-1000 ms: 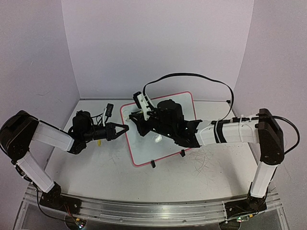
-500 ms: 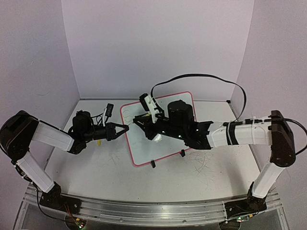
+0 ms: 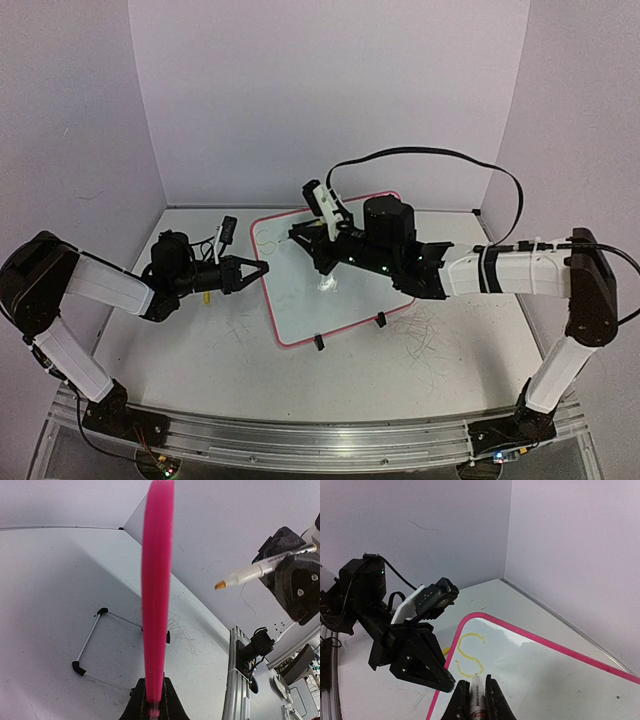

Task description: Write a sentence on the whiteboard

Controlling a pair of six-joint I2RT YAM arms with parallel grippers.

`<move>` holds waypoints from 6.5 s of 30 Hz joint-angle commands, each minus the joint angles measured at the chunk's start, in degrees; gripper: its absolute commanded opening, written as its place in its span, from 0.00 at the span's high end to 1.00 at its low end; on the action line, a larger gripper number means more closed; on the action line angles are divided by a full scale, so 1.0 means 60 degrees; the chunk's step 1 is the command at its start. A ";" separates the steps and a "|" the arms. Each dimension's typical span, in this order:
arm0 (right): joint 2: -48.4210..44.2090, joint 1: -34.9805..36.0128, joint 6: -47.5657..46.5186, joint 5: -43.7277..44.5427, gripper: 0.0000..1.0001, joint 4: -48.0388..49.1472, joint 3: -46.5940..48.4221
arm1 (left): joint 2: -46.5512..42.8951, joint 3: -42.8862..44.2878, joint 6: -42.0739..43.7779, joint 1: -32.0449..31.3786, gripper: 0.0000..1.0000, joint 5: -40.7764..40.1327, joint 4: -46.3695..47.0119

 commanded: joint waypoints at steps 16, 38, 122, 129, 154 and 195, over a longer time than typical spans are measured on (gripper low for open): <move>0.0430 0.0428 -0.0376 0.0494 1.00 0.0272 0.0623 | -0.0228 0.0379 0.0400 -0.0024 1.00 -0.0142 -0.0624; 0.0713 0.0518 -0.0683 0.0950 1.00 0.0330 0.0698 | -0.0349 0.0340 0.0458 -0.0024 1.00 -0.0207 -0.0728; 0.1038 0.0453 -0.0150 0.2696 1.00 0.0563 0.0895 | -0.0288 0.0311 0.0516 -0.0024 1.00 -0.0059 -0.0777; 0.0999 0.0440 -0.0128 0.3073 1.00 0.0559 0.0859 | -0.0283 0.0273 0.0532 -0.0024 1.00 -0.0056 -0.0780; 0.0511 0.0442 0.0353 0.2689 1.00 0.0437 -0.0152 | -0.0317 0.0258 0.0488 -0.0026 1.00 -0.0076 -0.0780; 0.0248 0.0307 0.0774 0.2920 1.00 0.0292 -0.0471 | -0.0290 0.0243 0.0503 -0.0024 1.00 -0.0061 -0.0786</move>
